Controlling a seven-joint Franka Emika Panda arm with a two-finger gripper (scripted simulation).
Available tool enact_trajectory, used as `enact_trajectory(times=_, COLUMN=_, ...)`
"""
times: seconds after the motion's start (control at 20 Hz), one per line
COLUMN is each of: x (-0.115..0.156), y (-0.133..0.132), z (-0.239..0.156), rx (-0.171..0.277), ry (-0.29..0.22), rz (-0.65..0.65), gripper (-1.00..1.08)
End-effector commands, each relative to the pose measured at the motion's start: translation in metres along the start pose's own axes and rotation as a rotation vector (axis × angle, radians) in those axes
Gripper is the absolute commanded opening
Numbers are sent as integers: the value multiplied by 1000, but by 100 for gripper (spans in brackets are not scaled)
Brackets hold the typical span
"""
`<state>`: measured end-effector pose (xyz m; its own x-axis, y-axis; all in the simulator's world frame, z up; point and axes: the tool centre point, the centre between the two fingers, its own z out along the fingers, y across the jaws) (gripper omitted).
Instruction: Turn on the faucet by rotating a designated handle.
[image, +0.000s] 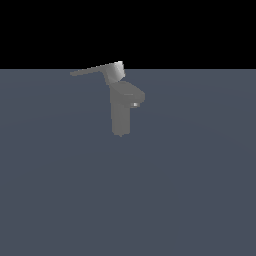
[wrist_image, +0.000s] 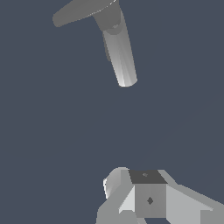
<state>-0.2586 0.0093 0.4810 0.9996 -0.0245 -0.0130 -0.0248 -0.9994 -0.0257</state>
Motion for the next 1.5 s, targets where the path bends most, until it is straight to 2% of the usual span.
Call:
enact_trajectory(times=0.0, x=0, y=0, z=0, rx=0, ry=0, rz=0, gripper=-100)
enact_trajectory(times=0.5, x=7, y=-5, z=8, rx=-41, ry=-9, rz=-13, gripper=-100)
enact_trajectory(times=1.0, x=20, y=-9, z=7, rx=-23, ry=-17, rz=33, gripper=-100)
enact_trajectory(times=1.45, x=58, y=-19, z=8, rx=14, ry=-45, rz=168, gripper=-100)
